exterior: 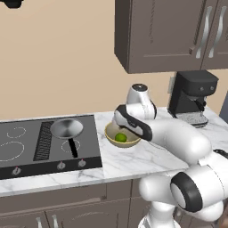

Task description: Place the fish on the plate and place the lime on the same plate.

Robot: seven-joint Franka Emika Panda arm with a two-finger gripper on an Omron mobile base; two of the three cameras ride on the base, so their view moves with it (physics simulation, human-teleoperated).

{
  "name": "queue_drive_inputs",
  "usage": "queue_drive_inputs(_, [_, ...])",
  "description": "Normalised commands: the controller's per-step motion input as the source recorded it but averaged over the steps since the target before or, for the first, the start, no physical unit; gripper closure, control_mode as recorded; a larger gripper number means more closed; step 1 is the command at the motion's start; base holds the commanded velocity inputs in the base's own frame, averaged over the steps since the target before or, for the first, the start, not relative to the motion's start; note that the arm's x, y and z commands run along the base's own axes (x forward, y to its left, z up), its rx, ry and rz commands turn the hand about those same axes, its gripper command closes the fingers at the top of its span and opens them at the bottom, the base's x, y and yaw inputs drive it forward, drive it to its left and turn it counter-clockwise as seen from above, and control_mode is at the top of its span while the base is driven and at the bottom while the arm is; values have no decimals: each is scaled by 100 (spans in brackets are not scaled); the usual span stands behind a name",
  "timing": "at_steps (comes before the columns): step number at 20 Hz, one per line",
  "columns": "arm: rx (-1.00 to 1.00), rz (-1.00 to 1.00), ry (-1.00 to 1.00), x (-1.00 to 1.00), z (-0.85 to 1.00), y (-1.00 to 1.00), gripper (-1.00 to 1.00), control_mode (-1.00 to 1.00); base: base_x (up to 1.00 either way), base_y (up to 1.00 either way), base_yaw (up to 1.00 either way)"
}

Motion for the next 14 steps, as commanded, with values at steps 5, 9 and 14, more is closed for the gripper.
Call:
queue_drive_inputs(5, [0,0,3,9,-33,0,-100,-100,0,0,0])
queue_drive_inputs(9, [0,0,0,23,-19,0,-100,-100,0,0,0])
queue_drive_inputs(14, [0,0,0,37,-14,0,-100,-100,0,0,0])
